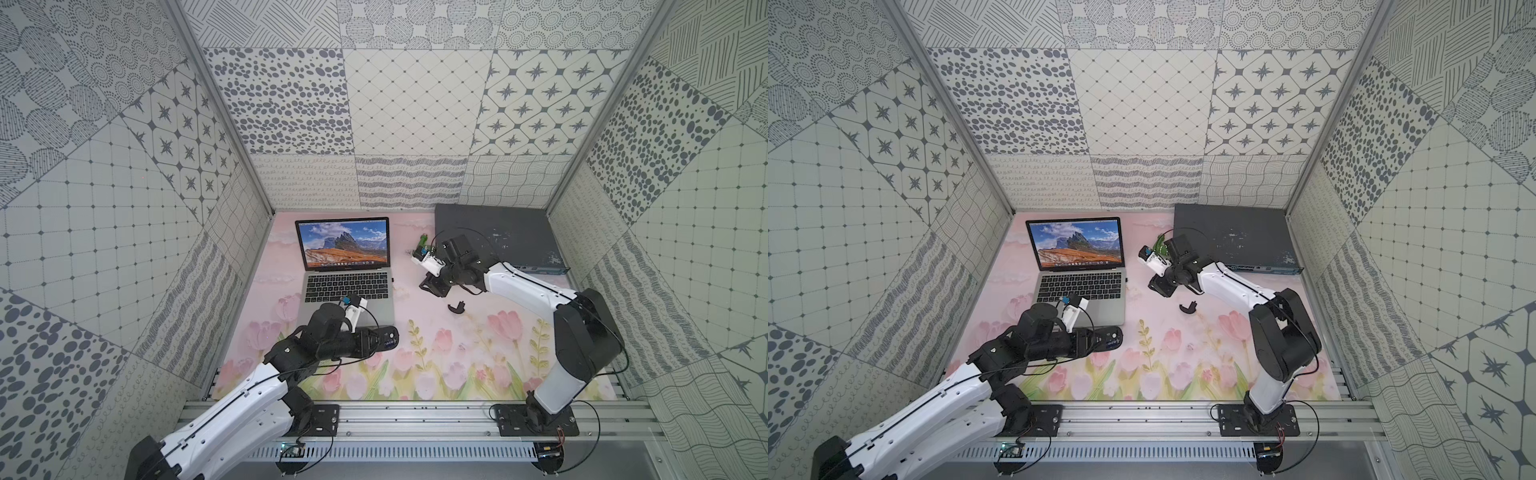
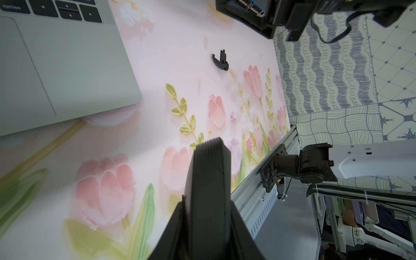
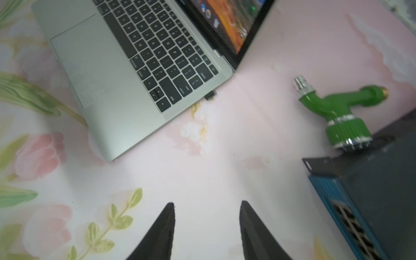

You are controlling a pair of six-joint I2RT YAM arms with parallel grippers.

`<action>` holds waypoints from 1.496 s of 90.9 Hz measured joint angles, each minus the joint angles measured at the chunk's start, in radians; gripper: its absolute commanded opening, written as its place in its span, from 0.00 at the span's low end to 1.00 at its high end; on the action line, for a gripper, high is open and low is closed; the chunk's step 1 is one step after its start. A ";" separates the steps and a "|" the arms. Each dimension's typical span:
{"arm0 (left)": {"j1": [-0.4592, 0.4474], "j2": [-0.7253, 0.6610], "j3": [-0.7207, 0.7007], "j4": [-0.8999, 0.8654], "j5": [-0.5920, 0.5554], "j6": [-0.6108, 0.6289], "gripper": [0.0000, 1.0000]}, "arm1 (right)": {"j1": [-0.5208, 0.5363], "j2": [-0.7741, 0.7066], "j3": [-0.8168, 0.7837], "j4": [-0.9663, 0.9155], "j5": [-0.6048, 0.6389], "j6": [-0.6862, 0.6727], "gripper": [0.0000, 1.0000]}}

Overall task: Remove the wireless mouse receiver from the laptop
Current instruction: Place the lid at the center of the board, then take out the USB plug from the USB port.

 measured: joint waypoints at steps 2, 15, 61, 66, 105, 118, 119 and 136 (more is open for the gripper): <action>0.000 -0.006 0.000 -0.010 0.000 0.000 0.18 | 0.004 0.033 0.024 -0.001 -0.012 -0.044 0.49; 0.000 -0.043 0.000 -0.068 -0.001 -0.010 0.18 | 0.018 0.237 0.232 -0.078 -0.066 -0.260 0.46; 0.001 -0.090 -0.029 -0.154 -0.012 -0.060 0.19 | 0.011 0.588 0.651 -0.296 -0.086 -0.581 0.39; 0.001 -0.088 -0.029 -0.154 -0.012 -0.060 0.18 | 0.011 0.608 0.677 -0.317 -0.093 -0.590 0.38; 0.001 -0.085 -0.030 -0.153 -0.011 -0.060 0.19 | 0.025 0.719 0.888 -0.498 -0.107 -0.609 0.33; 0.001 -0.088 -0.032 -0.153 -0.010 -0.060 0.19 | 0.037 0.755 0.967 -0.570 -0.085 -0.584 0.33; 0.001 -0.088 -0.032 -0.152 -0.010 -0.060 0.19 | 0.038 0.758 0.972 -0.575 -0.081 -0.583 0.33; 0.001 -0.087 -0.034 -0.152 -0.010 -0.060 0.19 | 0.056 0.787 1.042 -0.629 -0.024 -0.534 0.29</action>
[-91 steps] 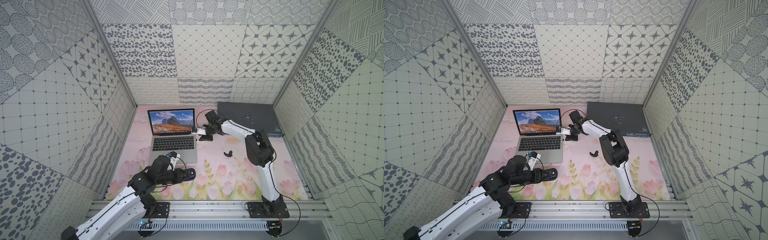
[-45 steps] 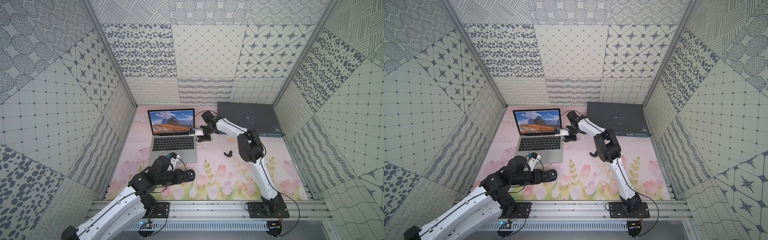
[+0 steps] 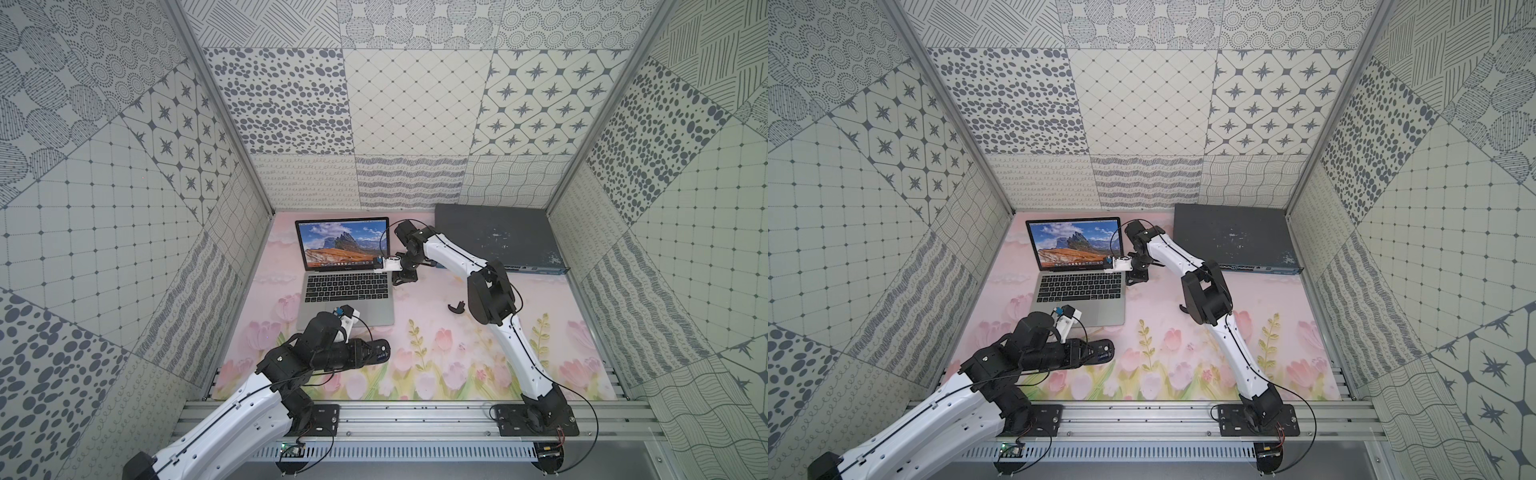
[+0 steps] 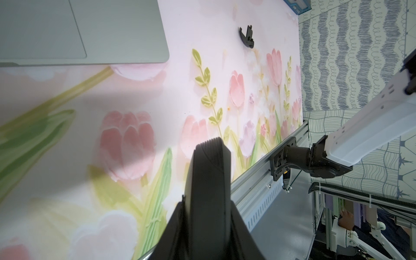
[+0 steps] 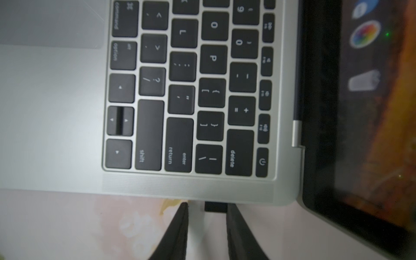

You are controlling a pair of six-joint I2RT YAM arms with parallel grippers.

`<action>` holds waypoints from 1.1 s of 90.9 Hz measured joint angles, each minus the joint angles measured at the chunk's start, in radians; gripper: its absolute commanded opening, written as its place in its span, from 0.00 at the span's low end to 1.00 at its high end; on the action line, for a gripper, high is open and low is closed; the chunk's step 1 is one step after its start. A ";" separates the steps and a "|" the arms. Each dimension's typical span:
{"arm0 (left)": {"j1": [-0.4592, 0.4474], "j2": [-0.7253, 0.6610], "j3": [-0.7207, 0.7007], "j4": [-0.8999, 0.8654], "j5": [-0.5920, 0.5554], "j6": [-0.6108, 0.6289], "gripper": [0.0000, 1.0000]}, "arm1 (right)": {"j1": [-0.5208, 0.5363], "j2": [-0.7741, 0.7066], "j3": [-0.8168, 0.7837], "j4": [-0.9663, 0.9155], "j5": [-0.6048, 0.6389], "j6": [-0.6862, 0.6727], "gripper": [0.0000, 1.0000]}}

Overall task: Remove the wireless mouse receiver from the laptop
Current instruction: Take out the USB plug from the USB port.

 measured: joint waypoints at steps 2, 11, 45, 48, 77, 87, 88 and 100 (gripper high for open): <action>0.000 0.000 0.000 0.000 0.000 0.000 0.19 | 0.001 0.003 0.008 -0.005 0.003 0.006 0.28; 0.000 0.000 0.000 0.000 0.000 0.000 0.19 | 0.003 0.014 0.029 -0.018 0.013 0.029 0.26; 0.000 0.002 0.000 0.001 0.000 0.000 0.19 | 0.023 0.036 0.081 -0.042 0.064 0.096 0.16; 0.000 0.001 0.000 0.001 0.000 0.000 0.19 | 0.025 0.038 0.085 -0.044 0.067 0.101 0.13; 0.000 0.001 0.000 0.001 0.000 0.000 0.19 | 0.029 0.039 0.089 -0.047 0.080 0.110 0.00; 0.000 0.002 0.000 0.001 0.000 0.000 0.19 | 0.030 0.031 0.072 -0.037 0.084 0.109 0.00; 0.000 0.002 0.000 0.001 0.000 0.000 0.19 | 0.030 0.026 0.068 -0.033 0.087 0.109 0.00; 0.000 0.000 0.000 0.001 0.000 0.000 0.19 | 0.031 -0.009 0.000 0.008 0.099 0.107 0.00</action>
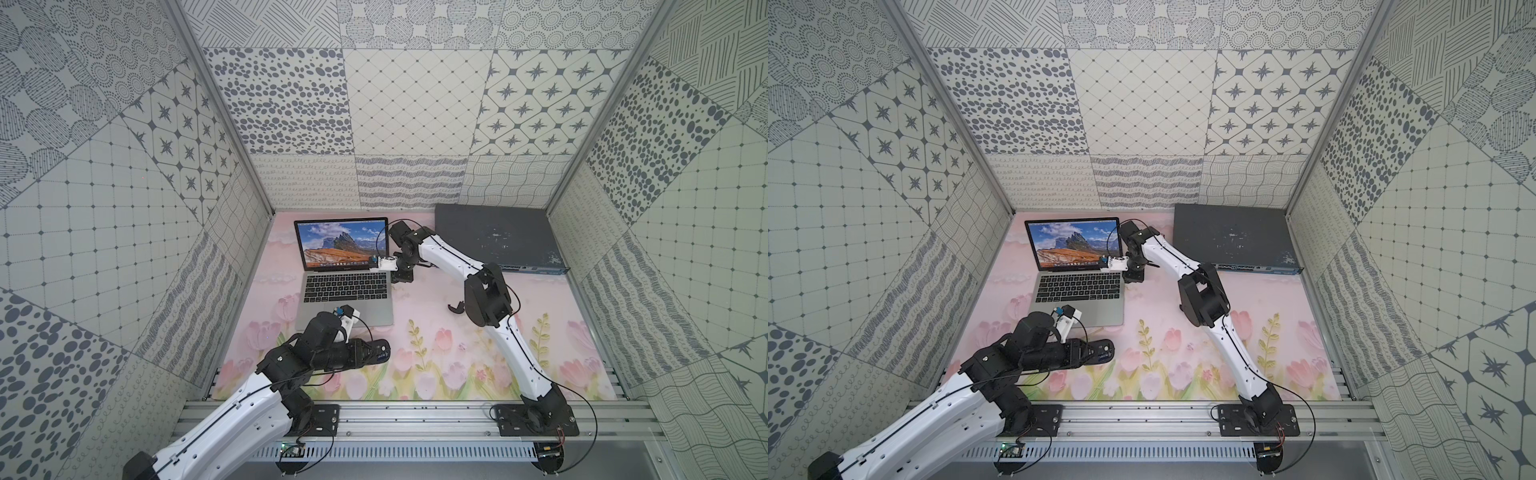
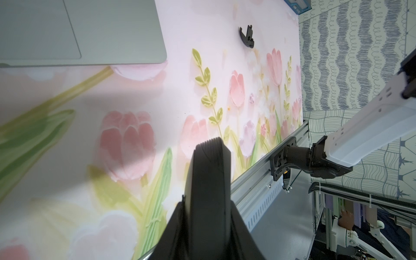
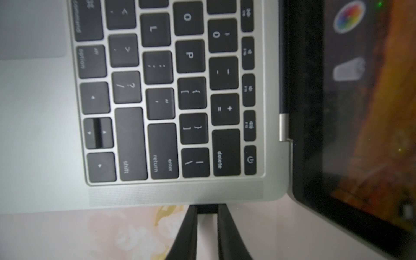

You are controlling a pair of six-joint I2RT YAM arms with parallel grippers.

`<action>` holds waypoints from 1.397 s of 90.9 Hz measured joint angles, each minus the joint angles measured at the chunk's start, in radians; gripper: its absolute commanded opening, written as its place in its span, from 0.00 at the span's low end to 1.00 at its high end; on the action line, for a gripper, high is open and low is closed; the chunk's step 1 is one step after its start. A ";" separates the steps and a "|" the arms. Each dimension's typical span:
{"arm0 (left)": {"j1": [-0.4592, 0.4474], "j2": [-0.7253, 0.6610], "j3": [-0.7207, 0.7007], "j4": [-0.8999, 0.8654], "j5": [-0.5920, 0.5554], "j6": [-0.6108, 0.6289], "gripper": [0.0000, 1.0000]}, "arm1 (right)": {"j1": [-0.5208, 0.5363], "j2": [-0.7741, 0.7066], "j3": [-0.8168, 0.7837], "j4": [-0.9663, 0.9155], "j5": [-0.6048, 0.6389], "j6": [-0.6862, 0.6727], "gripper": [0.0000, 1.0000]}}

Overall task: Remove the wireless mouse receiver from the laptop
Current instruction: Take out the USB plug from the USB port.

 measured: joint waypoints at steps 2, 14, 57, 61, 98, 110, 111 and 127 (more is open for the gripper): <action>0.000 0.000 0.000 0.000 0.000 0.000 0.19 | 0.000 -0.006 -0.016 0.009 0.000 0.000 0.00; 0.000 -0.001 0.000 0.000 0.000 0.000 0.19 | -0.017 -0.071 -0.132 0.051 -0.002 -0.003 0.00; 0.000 -0.003 -0.008 0.006 0.003 0.000 0.19 | -0.114 -0.261 -0.427 0.059 -0.039 0.020 0.00; 0.000 -0.002 -0.010 0.008 0.003 0.000 0.19 | -0.119 -0.284 -0.455 0.059 -0.033 0.025 0.00; 0.000 0.009 -0.013 0.017 0.011 0.000 0.19 | -0.126 -0.341 -0.561 0.106 0.033 0.054 0.00; 0.000 0.013 -0.013 0.026 0.013 0.002 0.19 | -0.133 -0.348 -0.591 0.138 0.031 0.054 0.00; 0.000 0.014 -0.014 0.027 0.013 0.003 0.19 | -0.134 -0.349 -0.593 0.141 0.029 0.054 0.00; 0.000 0.039 -0.014 0.055 -0.011 0.004 0.18 | -0.139 -0.358 -0.620 0.171 0.015 0.054 0.00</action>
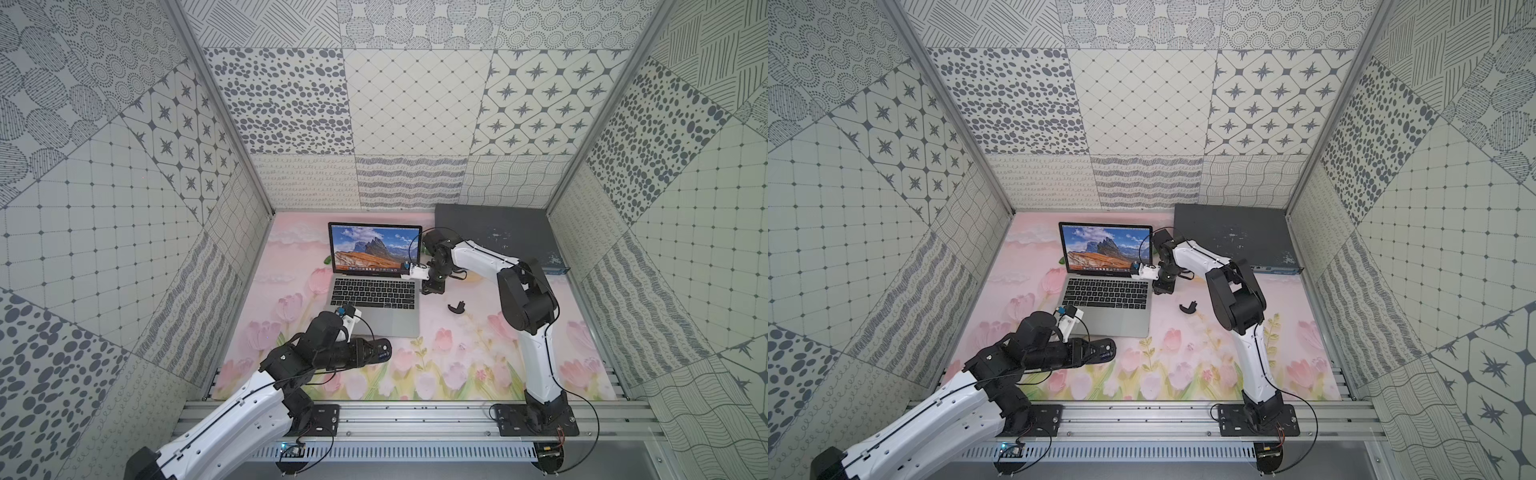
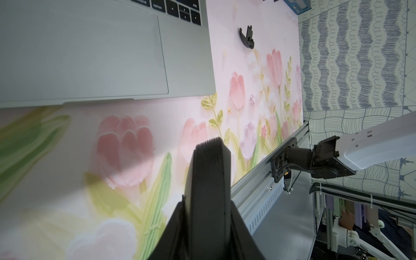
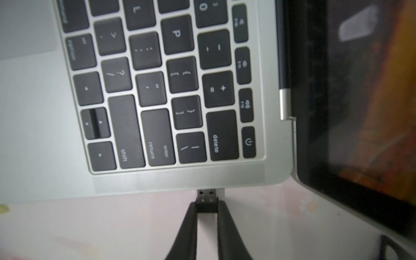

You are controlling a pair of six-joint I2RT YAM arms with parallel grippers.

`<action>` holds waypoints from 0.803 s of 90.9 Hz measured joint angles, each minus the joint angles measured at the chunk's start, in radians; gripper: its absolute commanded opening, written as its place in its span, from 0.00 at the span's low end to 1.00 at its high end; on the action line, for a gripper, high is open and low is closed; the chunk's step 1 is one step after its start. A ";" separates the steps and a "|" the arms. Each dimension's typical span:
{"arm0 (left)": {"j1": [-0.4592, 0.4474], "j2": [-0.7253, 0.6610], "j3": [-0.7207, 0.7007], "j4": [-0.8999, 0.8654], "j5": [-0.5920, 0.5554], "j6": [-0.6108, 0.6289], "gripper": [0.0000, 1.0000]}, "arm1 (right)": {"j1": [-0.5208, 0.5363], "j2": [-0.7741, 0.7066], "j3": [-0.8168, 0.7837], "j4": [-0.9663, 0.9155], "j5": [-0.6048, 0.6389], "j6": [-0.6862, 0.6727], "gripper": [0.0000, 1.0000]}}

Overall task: Remove the wireless mouse receiver from the laptop
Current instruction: Take out the USB plug from the USB port.

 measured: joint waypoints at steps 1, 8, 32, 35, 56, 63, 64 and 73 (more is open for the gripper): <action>0.000 0.006 0.002 0.000 -0.004 0.001 0.18 | 0.000 0.000 -0.001 0.001 -0.001 0.000 0.00; 0.006 0.055 0.022 0.021 -0.031 0.009 0.16 | -0.003 -0.004 -0.008 0.008 -0.007 0.000 0.00; 0.132 0.331 0.048 0.230 -0.057 0.050 0.14 | -0.006 -0.006 -0.012 0.013 -0.019 0.005 0.00; 0.150 0.359 0.043 0.259 -0.049 0.051 0.14 | -0.007 -0.006 -0.012 0.013 -0.021 0.005 0.00; 0.259 0.536 -0.009 0.490 0.044 0.049 0.14 | -0.010 -0.015 -0.029 0.029 -0.028 0.010 0.00; 0.282 0.563 -0.025 0.558 0.069 0.047 0.14 | -0.010 -0.019 -0.036 0.037 -0.029 0.013 0.00; 0.285 0.566 -0.027 0.567 0.073 0.047 0.14 | -0.010 -0.019 -0.037 0.037 -0.029 0.013 0.00; 0.310 0.593 -0.044 0.633 0.102 0.047 0.14 | -0.010 -0.023 -0.040 0.040 -0.029 0.018 0.00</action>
